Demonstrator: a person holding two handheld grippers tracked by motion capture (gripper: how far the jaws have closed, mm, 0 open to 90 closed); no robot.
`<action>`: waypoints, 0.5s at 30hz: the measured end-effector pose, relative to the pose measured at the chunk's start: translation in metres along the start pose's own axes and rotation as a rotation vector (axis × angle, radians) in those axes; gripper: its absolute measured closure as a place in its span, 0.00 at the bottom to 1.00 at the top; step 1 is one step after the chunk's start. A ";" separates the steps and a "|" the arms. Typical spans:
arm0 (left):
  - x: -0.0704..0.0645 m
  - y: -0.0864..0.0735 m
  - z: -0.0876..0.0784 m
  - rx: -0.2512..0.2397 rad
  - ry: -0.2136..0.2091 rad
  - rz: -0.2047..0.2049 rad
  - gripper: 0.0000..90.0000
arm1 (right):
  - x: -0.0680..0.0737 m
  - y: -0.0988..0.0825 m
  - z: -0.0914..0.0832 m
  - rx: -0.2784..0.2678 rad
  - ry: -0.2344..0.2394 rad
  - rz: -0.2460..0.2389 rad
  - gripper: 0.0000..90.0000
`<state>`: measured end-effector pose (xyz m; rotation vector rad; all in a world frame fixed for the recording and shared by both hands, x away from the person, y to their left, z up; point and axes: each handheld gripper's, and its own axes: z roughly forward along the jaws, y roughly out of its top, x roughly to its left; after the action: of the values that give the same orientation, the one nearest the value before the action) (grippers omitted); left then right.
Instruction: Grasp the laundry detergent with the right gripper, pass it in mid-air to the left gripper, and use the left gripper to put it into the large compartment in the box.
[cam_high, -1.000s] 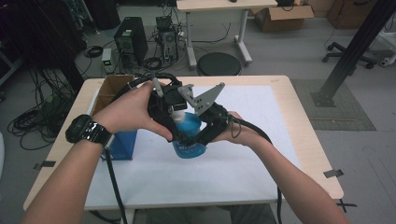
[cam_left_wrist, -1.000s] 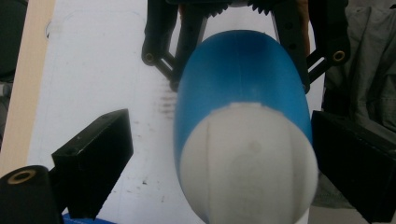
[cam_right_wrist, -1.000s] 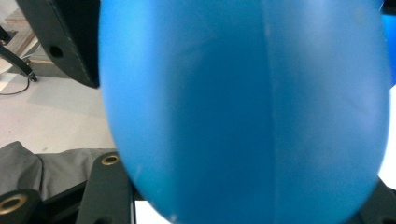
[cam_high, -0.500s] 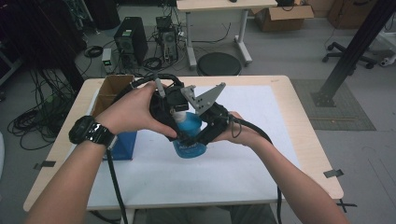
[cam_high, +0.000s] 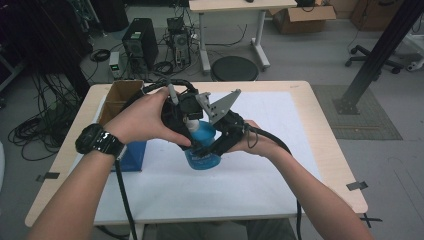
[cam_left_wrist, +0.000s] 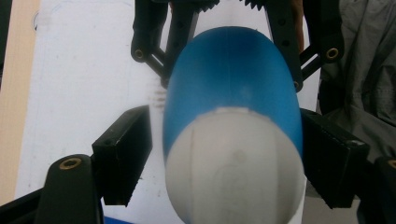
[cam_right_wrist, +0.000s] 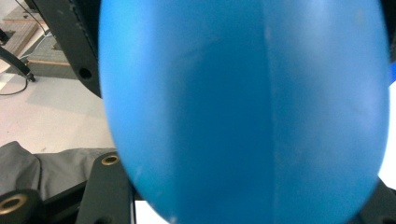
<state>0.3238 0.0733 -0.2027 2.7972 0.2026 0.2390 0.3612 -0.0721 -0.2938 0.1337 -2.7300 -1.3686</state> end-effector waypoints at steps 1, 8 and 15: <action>0.000 0.001 0.000 0.006 -0.003 0.009 0.29 | 0.000 0.000 0.000 0.001 0.001 0.001 0.47; -0.001 0.003 0.000 0.016 -0.012 0.009 0.35 | 0.000 0.000 0.000 0.008 0.000 -0.001 0.47; -0.001 0.004 0.001 0.024 -0.016 0.009 0.40 | 0.001 -0.001 0.000 0.014 -0.004 -0.001 0.47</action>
<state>0.3234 0.0688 -0.2022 2.8230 0.1896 0.2172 0.3604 -0.0731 -0.2945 0.1335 -2.7441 -1.3516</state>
